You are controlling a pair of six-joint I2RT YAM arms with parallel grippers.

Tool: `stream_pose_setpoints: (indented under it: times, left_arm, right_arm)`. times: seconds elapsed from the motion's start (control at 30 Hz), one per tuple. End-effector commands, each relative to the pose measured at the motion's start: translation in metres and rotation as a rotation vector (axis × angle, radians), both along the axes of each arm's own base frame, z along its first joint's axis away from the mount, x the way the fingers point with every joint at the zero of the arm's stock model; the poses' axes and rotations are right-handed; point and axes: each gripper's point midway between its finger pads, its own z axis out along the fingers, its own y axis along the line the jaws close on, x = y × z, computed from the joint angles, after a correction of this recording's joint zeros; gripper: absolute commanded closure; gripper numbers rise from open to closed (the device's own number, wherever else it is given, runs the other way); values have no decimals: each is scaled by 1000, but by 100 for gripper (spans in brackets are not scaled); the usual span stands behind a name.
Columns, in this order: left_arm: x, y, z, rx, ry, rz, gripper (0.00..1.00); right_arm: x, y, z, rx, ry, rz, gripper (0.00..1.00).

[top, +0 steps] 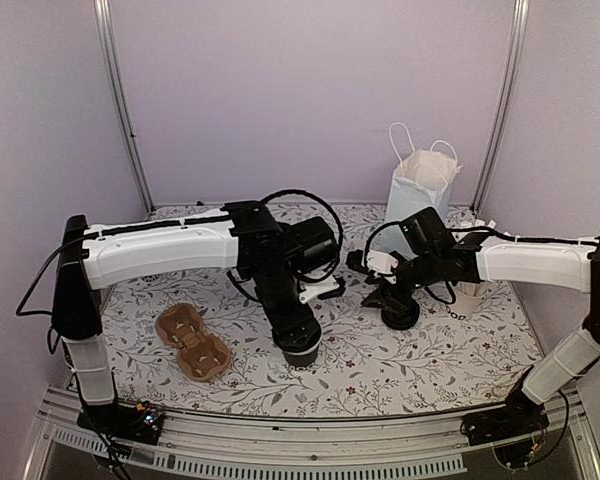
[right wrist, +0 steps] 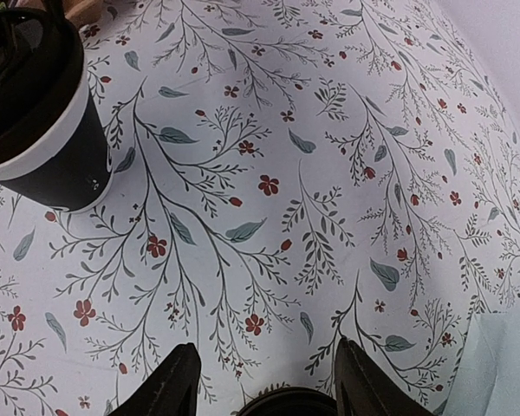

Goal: Pack the takeout coffee

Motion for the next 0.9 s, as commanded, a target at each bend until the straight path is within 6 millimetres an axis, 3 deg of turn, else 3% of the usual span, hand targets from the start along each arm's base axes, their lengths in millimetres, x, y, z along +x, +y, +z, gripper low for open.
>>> stream_pose_setpoints:
  times: [0.0,0.5,0.87]
  left_arm:
    - [-4,-3,-3,10,1,-17,25]
    - [-2,-25,-6,-31,27,-37,25]
    - [-6,-26,-17,-19,58,-46,21]
  right_arm:
    - [0,-1,-5,-3,21,0,44]
    - [-3,-1,-6,-3,29,6,44]
    - [-4,-1,-5,0,34,9,44]
